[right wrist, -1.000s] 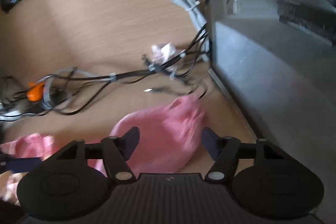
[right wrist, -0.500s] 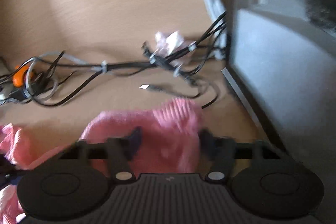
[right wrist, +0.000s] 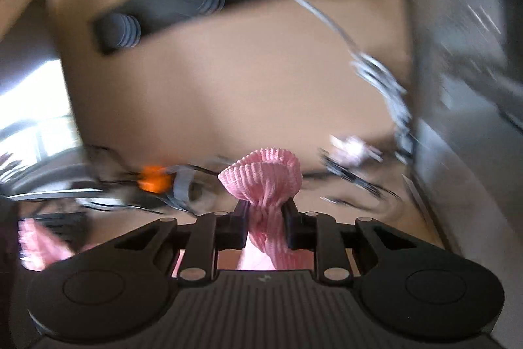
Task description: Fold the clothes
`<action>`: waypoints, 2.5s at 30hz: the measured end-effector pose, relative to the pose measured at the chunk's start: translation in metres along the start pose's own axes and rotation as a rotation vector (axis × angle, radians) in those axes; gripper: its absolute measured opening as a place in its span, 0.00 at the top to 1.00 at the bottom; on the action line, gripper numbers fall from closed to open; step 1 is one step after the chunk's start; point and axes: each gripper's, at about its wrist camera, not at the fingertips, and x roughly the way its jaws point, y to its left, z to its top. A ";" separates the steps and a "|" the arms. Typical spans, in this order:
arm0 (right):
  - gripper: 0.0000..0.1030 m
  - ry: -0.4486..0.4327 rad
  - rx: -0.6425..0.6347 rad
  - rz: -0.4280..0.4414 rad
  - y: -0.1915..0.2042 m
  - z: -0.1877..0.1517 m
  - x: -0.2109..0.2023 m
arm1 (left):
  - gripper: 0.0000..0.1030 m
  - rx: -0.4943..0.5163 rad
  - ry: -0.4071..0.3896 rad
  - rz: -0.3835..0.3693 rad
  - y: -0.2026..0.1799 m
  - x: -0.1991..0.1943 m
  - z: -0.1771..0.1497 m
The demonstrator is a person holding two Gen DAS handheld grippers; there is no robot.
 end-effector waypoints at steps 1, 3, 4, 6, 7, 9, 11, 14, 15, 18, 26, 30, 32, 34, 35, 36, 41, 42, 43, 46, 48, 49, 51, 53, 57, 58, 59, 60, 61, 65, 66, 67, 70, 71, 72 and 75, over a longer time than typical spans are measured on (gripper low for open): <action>0.80 -0.005 -0.026 0.024 0.018 0.002 -0.003 | 0.93 -0.015 -0.023 -0.001 0.006 -0.015 -0.002; 0.79 -0.005 -0.068 0.086 0.057 0.003 -0.002 | 0.92 -0.043 -0.058 0.015 0.026 -0.050 -0.013; 0.79 0.016 -0.078 0.132 0.076 0.002 0.002 | 0.89 -0.054 -0.065 0.016 0.035 -0.065 -0.021; 0.60 0.053 -0.091 0.254 0.108 -0.001 0.009 | 0.72 -0.083 -0.060 0.011 0.057 -0.091 -0.044; 0.54 0.070 -0.096 0.317 0.123 -0.002 0.012 | 0.58 -0.100 -0.046 0.008 0.067 -0.100 -0.055; 0.35 0.038 -0.134 0.363 0.139 -0.003 0.005 | 0.50 -0.157 -0.012 0.030 0.091 -0.116 -0.080; 0.30 -0.012 -0.188 0.335 0.147 -0.003 -0.007 | 0.44 -0.248 0.005 0.045 0.117 -0.128 -0.099; 0.29 0.010 -0.248 0.172 0.130 -0.018 -0.008 | 0.28 -0.418 -0.006 0.044 0.155 -0.140 -0.113; 0.29 0.029 -0.267 0.116 0.123 -0.025 -0.007 | 0.26 -0.466 -0.015 0.042 0.166 -0.141 -0.114; 0.29 0.130 -0.381 -0.041 0.102 -0.065 -0.006 | 0.19 -0.519 -0.035 0.036 0.180 -0.137 -0.106; 0.29 0.280 -0.479 -0.212 0.066 -0.126 0.036 | 0.18 -0.465 0.083 0.045 0.178 -0.053 -0.069; 0.80 0.284 -0.382 -0.163 0.054 -0.115 0.047 | 0.70 -0.344 0.130 0.120 0.160 -0.031 -0.059; 0.80 0.219 -0.387 -0.157 0.063 -0.103 0.034 | 0.85 -0.267 0.074 0.140 0.151 -0.048 -0.045; 0.80 0.153 -0.424 -0.148 0.076 -0.095 0.019 | 0.84 -0.160 -0.018 0.198 0.146 -0.079 -0.029; 0.80 0.146 -0.435 -0.128 0.082 -0.095 0.019 | 0.83 -0.106 -0.050 0.236 0.145 -0.092 -0.024; 0.80 0.144 -0.446 -0.104 0.088 -0.095 0.020 | 0.81 -0.072 -0.052 0.281 0.148 -0.095 -0.025; 0.69 0.256 -0.494 0.009 0.106 -0.118 0.042 | 0.59 -0.030 0.093 0.419 0.180 -0.076 -0.070; 0.63 0.269 -0.477 0.044 0.104 -0.116 0.038 | 0.53 -0.059 0.085 0.407 0.183 -0.084 -0.074; 0.59 0.268 -0.451 0.069 0.100 -0.111 0.032 | 0.54 -0.088 0.078 0.395 0.186 -0.092 -0.078; 0.38 0.225 -0.320 0.085 0.083 -0.084 0.019 | 0.39 -0.159 0.025 0.308 0.187 -0.114 -0.082; 0.38 0.205 -0.243 0.091 0.080 -0.072 0.025 | 0.32 -0.184 -0.033 0.201 0.180 -0.124 -0.079; 0.38 0.195 -0.213 0.100 0.082 -0.069 0.033 | 0.26 -0.172 -0.039 0.151 0.175 -0.119 -0.078; 0.38 0.195 -0.143 0.125 0.087 -0.067 0.054 | 0.21 -0.152 -0.011 0.104 0.170 -0.100 -0.079; 0.38 0.226 -0.049 0.174 0.091 -0.067 0.077 | 0.22 -0.168 0.060 0.132 0.173 -0.073 -0.084; 0.39 0.336 0.008 0.182 0.094 -0.091 0.120 | 0.20 -0.283 0.134 0.143 0.188 -0.041 -0.098; 0.39 0.335 0.006 0.181 0.093 -0.096 0.122 | 0.18 -0.282 0.133 0.139 0.187 -0.039 -0.098; 0.38 0.325 0.006 0.188 0.091 -0.099 0.121 | 0.17 -0.278 0.135 0.141 0.185 -0.038 -0.097; 0.38 0.327 0.010 0.191 0.089 -0.099 0.118 | 0.14 -0.273 0.136 0.143 0.183 -0.036 -0.096; 0.38 0.327 0.017 0.187 0.088 -0.097 0.115 | 0.11 -0.269 0.136 0.143 0.182 -0.036 -0.096; 0.36 0.256 -0.033 0.156 0.084 -0.080 0.085 | 0.10 -0.275 0.135 0.149 0.178 -0.034 -0.095; 0.36 0.250 -0.060 0.148 0.083 -0.077 0.080 | 0.10 -0.289 0.132 0.141 0.180 -0.037 -0.095; 0.36 0.253 -0.078 0.149 0.081 -0.076 0.076 | 0.11 -0.303 0.129 0.133 0.182 -0.039 -0.094; 0.36 0.304 -0.111 0.151 0.082 -0.086 0.079 | 0.14 -0.358 0.116 0.111 0.192 -0.053 -0.095; 0.36 0.333 -0.132 0.146 0.085 -0.093 0.085 | 0.14 -0.373 0.108 0.109 0.195 -0.059 -0.094; 0.36 0.365 -0.157 0.141 0.089 -0.101 0.091 | 0.14 -0.382 0.094 0.110 0.196 -0.068 -0.093; 0.36 0.367 -0.265 0.094 0.106 -0.108 0.092 | 0.12 -0.369 0.044 0.153 0.200 -0.098 -0.092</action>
